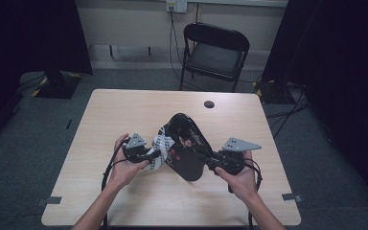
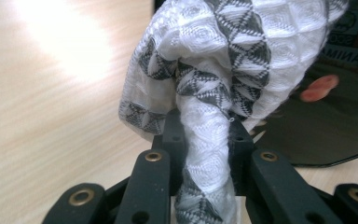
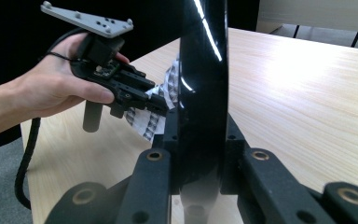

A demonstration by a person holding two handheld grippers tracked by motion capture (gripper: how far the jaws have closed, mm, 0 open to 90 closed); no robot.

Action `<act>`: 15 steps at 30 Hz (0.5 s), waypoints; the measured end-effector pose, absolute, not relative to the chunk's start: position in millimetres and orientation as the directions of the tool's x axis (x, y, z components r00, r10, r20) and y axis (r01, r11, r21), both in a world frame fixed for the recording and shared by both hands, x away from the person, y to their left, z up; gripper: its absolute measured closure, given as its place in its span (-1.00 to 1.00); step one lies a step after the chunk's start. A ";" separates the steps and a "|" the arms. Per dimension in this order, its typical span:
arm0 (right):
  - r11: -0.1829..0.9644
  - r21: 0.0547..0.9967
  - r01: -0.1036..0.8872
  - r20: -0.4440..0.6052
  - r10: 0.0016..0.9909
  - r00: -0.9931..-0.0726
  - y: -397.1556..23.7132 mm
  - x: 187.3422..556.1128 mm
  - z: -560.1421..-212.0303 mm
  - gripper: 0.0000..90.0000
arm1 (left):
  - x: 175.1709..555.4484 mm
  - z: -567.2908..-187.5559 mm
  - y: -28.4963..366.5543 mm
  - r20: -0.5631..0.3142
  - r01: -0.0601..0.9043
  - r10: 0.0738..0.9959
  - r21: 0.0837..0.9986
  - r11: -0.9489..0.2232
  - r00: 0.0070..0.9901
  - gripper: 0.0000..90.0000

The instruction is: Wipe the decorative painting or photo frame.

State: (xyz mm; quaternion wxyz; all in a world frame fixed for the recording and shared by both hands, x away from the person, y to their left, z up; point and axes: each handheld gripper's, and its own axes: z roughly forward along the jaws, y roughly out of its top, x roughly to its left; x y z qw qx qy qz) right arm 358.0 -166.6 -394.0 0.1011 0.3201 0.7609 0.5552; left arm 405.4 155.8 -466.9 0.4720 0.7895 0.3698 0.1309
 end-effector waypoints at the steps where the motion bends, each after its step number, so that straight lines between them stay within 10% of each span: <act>1: 0.182 0.909 0.374 0.199 0.599 -0.775 -166.2 357.8 -393.6 0.75 | 405.1 -467.4 154.8 -0.141 0.460 0.703 0.839 -0.289 0.698 0.68; 15: 0.172 0.906 0.387 0.211 0.610 -0.764 -170.4 358.7 -393.6 0.75 | 394.0 -465.5 123.0 -0.119 0.414 0.602 0.828 -0.379 0.789 0.69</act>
